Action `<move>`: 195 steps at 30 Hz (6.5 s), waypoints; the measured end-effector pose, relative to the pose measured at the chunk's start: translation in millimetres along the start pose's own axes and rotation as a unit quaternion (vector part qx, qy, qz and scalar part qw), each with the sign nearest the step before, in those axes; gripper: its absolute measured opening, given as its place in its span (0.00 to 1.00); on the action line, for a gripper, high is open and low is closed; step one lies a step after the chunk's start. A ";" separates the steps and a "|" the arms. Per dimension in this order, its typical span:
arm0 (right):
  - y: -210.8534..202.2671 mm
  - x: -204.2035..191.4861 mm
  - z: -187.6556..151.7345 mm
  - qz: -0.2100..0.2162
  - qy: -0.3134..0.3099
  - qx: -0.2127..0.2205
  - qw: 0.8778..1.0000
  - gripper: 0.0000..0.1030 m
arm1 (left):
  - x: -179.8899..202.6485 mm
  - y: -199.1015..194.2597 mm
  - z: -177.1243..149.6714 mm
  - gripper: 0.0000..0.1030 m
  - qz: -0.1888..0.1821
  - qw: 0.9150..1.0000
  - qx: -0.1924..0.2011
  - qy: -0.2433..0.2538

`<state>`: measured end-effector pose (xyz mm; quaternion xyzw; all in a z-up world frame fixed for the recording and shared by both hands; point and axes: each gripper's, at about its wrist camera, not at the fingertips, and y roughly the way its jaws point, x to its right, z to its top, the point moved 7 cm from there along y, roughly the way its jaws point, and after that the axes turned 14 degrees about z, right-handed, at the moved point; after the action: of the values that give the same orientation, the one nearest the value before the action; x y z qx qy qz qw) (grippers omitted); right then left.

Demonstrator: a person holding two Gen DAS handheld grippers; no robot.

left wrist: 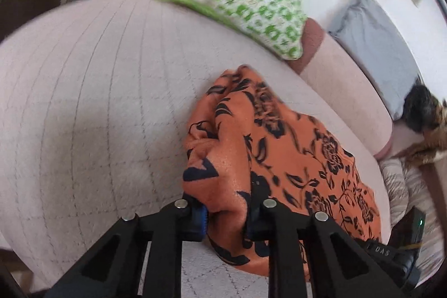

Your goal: Fold small clothes

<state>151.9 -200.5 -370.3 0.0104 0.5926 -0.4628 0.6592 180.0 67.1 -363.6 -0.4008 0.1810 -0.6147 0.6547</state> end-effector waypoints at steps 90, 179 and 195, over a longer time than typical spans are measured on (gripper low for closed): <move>-208.8 64.9 102.1 0.007 0.018 0.221 0.975 0.93 | 200.0 7.0 -121.6 0.88 -0.119 0.912 -0.012 0.391; -229.4 94.6 72.9 -0.035 0.046 0.188 0.981 0.64 | 211.3 -15.9 -86.5 0.91 -0.034 0.933 0.068 0.353; -217.3 98.9 76.4 -0.032 0.031 0.160 0.986 0.64 | 223.5 -7.1 -84.8 0.91 -0.028 0.935 0.066 0.346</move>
<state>62.7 -426.7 -309.5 0.1111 0.5307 -0.5725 0.6150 153.4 -170.3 -353.2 -0.1239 0.3438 -0.7444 0.5589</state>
